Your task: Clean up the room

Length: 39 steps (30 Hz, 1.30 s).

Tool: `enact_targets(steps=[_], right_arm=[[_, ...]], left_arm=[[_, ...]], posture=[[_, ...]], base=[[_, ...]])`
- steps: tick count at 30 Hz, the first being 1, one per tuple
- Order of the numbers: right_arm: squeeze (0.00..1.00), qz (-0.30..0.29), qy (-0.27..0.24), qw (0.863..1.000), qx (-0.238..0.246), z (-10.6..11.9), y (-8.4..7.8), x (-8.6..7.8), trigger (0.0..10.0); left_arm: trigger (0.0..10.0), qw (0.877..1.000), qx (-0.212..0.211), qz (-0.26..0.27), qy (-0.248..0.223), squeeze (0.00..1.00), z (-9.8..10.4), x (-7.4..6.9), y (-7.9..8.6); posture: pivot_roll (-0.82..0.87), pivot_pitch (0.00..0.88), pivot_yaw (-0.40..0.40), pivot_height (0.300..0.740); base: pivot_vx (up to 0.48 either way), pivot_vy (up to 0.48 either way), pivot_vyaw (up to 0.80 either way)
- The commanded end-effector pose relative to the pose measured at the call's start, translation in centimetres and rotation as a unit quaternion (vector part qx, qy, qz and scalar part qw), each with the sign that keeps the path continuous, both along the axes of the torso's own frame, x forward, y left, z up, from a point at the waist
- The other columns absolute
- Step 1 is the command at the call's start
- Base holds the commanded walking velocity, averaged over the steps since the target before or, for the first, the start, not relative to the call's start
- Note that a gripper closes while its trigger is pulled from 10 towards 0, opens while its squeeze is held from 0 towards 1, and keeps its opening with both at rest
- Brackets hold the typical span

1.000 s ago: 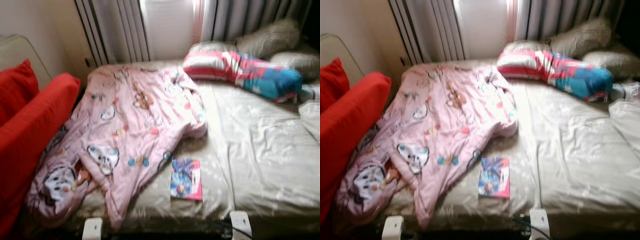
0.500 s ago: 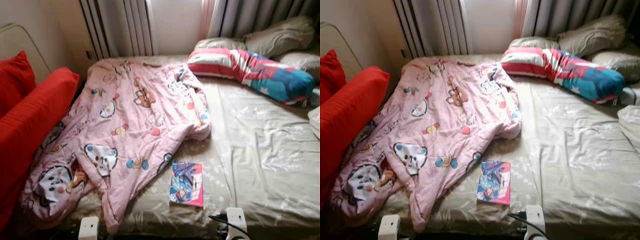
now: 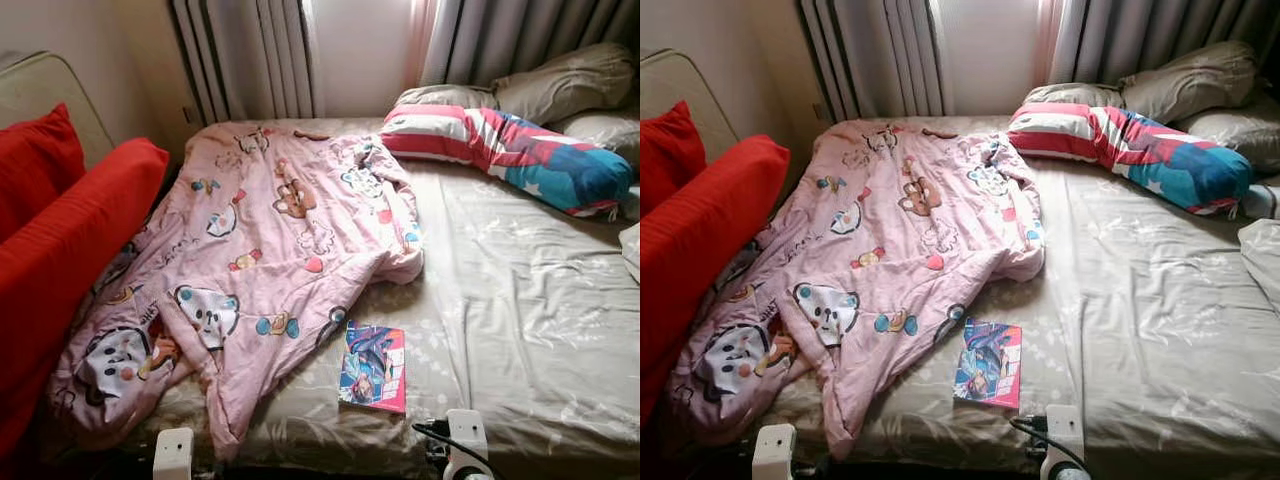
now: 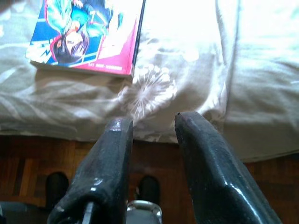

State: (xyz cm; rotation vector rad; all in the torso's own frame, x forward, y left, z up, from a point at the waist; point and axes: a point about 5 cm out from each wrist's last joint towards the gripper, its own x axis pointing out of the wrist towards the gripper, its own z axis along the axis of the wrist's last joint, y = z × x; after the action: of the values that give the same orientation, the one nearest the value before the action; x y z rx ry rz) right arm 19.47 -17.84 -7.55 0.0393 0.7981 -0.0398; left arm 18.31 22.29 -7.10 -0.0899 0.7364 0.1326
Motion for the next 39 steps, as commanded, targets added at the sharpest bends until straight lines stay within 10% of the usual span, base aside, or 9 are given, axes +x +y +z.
enact_targets(steps=[1,5,8,19,39], right_arm=[[0.00,-0.006,-0.025,1.000,0.007,0.5,0.2,0.7,10.0],[0.00,-0.020,-0.054,0.998,0.018,0.9,0.4,1.1,10.0],[0.00,-0.011,-0.114,0.993,0.006,2.3,0.5,2.8,10.0],[0.00,0.012,-0.257,0.966,0.004,6.0,0.2,5.6,10.0],[0.00,0.023,-0.327,0.945,-0.020,8.2,-0.7,5.9,10.0]], left_arm=[[10.0,1.000,-0.003,0.009,-0.021,0.00,0.4,0.4,0.2],[10.0,0.991,0.009,0.000,-0.132,0.00,3.6,4.7,0.6],[10.0,0.984,0.014,-0.002,-0.176,0.00,4.8,5.2,1.1],[10.0,0.961,0.051,0.001,-0.272,0.00,7.2,4.7,2.9],[10.0,0.946,0.043,-0.051,-0.316,0.00,9.5,6.9,0.5]], posture=[[-0.03,0.045,0.053,0.740],[-0.02,0.058,0.050,0.740],[0.00,0.074,0.047,0.740],[0.07,0.105,-0.006,0.740],[-0.05,0.000,0.064,0.740]], base=[[0.000,0.000,0.00],[0.000,0.000,0.00],[0.000,0.000,0.00],[0.000,0.000,0.00],[0.000,0.000,0.00]])
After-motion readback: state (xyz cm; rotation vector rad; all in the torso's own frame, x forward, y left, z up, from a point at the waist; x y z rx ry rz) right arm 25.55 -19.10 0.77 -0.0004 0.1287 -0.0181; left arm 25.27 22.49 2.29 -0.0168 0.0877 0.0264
